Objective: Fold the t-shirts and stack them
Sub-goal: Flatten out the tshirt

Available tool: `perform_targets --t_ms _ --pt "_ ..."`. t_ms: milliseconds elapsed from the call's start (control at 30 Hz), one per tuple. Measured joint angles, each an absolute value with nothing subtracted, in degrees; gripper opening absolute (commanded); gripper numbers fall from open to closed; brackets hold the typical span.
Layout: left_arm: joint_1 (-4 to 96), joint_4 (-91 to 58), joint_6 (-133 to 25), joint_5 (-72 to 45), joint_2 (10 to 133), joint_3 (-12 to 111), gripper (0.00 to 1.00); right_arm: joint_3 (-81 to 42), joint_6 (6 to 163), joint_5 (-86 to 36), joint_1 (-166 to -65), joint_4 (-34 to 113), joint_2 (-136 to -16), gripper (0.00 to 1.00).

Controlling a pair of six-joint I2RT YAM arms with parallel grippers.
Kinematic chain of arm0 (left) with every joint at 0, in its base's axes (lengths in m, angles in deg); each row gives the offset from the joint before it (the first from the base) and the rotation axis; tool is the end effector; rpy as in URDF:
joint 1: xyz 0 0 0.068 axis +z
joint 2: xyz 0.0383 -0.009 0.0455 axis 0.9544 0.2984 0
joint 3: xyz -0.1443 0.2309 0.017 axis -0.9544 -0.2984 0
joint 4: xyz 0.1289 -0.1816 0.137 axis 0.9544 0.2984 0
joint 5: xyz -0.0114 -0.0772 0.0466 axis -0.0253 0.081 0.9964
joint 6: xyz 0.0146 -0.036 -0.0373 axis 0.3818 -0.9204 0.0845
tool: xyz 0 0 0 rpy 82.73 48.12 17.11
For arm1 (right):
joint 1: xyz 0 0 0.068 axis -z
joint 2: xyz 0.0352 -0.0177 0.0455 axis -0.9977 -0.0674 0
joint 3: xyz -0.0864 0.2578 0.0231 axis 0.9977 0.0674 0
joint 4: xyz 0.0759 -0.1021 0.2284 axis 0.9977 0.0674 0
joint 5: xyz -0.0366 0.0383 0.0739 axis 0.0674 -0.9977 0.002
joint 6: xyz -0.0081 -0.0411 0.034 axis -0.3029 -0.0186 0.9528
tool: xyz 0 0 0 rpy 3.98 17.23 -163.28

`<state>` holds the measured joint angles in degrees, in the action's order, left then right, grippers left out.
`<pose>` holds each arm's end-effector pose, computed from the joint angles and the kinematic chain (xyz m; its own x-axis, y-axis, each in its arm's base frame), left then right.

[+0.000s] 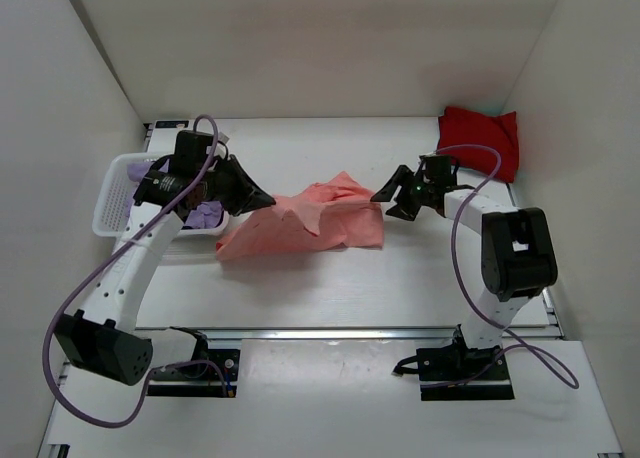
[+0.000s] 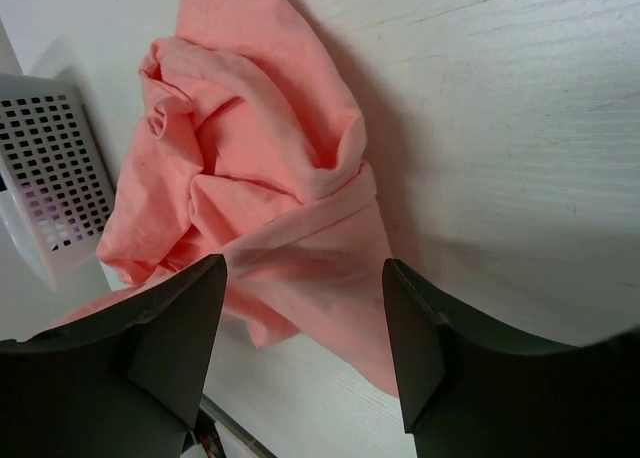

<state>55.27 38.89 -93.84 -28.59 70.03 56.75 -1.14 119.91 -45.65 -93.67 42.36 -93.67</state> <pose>0.2400 -0.0899 0.3733 -0.8516 -0.4886 -0.1902 -0.2220 0.6646 -0.7135 0.3530 0.0635 0.1833 -0.8170 0.4896 -0.3045 0.1379 0.6788 0.7213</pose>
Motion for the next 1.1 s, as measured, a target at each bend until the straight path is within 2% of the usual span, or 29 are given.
perform_targets --t_ms 100,167,300,467,533,567,600,633,700,733,933,1100 --pt "55.9 40.0 -93.8 -29.0 67.7 55.0 0.0 -3.8 120.0 -45.7 -94.5 45.5 -96.2 0.61" --pt "56.1 40.5 -93.8 -29.4 66.4 54.2 0.0 -5.3 120.0 -45.8 -95.0 47.3 -97.6 0.57" --pt "56.1 41.3 -93.7 -30.3 65.1 53.6 0.0 -8.6 120.0 -46.5 -95.5 50.2 -100.4 0.59" --pt "57.2 41.4 -93.6 -31.4 64.0 52.1 0.0 -12.7 119.7 -46.5 -96.2 53.2 -102.0 0.57" --pt "57.7 41.4 -93.6 -31.7 63.3 51.2 0.0 -13.5 119.5 -46.6 -96.3 53.9 -102.0 0.51" --pt "57.9 41.4 -93.6 -31.8 63.0 50.8 0.0 -13.7 119.5 -46.6 -96.4 54.2 -102.0 0.45" --pt "58.0 41.5 -93.6 -32.0 62.8 50.4 0.0 -13.9 119.3 -46.6 -96.6 54.4 -102.0 0.33" --pt "58.2 41.4 -93.6 -32.3 62.5 50.1 0.0 -14.0 119.0 -46.6 -96.6 54.9 -102.0 0.3" --pt "58.5 41.4 -93.6 -32.8 62.1 49.6 0.0 -14.1 118.7 -46.7 -96.6 55.9 -102.0 0.06" --pt "58.7 41.3 -93.6 -33.1 61.9 49.3 0.0 -14.1 118.4 -46.9 -96.6 56.7 -102.0 0.01" --pt "58.6 40.3 -93.6 -34.3 60.9 47.3 0.0 -14.1 115.9 -45.7 -96.4 62.8 -100.1 0.0" --pt "58.6 39.5 -92.0 -34.7 62.0 48.7 0.0 -14.1 110.3 -41.9 -95.2 69.5 -90.5 0.0"
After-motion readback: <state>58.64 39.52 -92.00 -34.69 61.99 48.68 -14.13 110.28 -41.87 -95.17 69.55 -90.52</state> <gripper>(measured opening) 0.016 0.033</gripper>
